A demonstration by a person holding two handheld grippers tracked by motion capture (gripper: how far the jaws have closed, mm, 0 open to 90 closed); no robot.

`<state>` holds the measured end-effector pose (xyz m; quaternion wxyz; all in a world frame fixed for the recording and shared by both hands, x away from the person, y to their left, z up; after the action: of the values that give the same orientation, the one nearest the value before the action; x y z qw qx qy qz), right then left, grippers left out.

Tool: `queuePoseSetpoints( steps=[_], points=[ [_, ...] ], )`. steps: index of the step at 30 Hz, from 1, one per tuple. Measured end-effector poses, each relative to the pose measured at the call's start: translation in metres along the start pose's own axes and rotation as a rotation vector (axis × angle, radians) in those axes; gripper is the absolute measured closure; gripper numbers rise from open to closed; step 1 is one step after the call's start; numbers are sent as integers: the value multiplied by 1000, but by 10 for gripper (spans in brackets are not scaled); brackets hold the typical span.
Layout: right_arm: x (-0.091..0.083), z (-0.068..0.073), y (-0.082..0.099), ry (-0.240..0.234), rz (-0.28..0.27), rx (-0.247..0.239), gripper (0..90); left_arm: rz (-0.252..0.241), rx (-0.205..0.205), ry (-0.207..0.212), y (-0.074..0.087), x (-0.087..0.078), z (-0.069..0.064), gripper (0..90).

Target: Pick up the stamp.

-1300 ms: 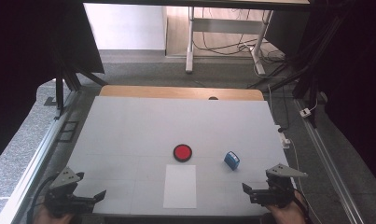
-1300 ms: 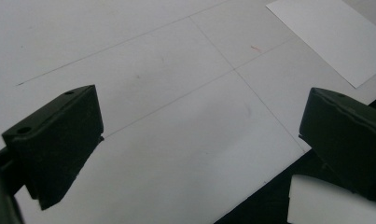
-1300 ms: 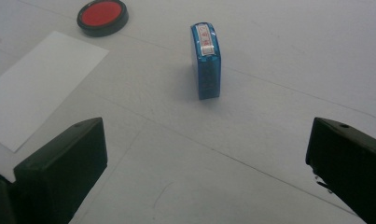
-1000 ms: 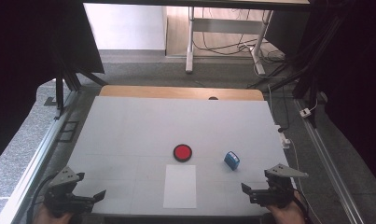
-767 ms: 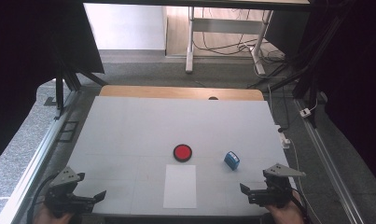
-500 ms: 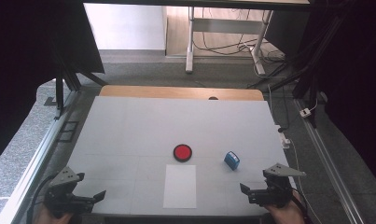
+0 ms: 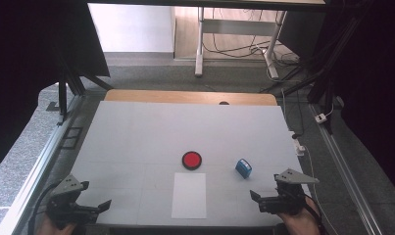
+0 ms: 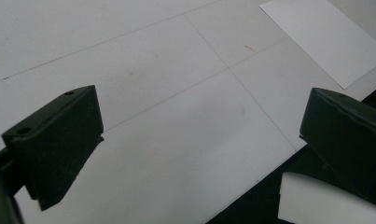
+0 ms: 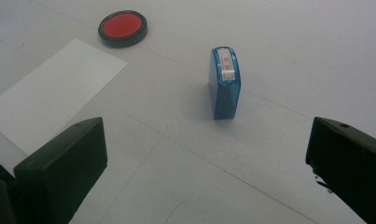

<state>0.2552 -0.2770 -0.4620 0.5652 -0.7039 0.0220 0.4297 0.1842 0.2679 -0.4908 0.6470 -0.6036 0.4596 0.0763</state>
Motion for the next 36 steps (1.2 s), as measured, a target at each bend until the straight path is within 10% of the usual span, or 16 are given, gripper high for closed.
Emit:
queuePoseSetpoints(
  steps=[36],
  points=[
    [39,-10,-16,-49,42,10,0,1,4,9,0,0,0,0]
  ],
)
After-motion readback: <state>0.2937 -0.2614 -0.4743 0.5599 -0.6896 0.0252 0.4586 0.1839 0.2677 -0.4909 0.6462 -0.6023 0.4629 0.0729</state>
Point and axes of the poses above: each handheld gripper's, and its own axes: x roughly forward along the jaws, y roughly out of its underside, z roughly to its left, the point moved 2 cm from there along x, roughly forward along the jaws, and after that the axes turned 1 degree about -z, right-handed, at the moved point
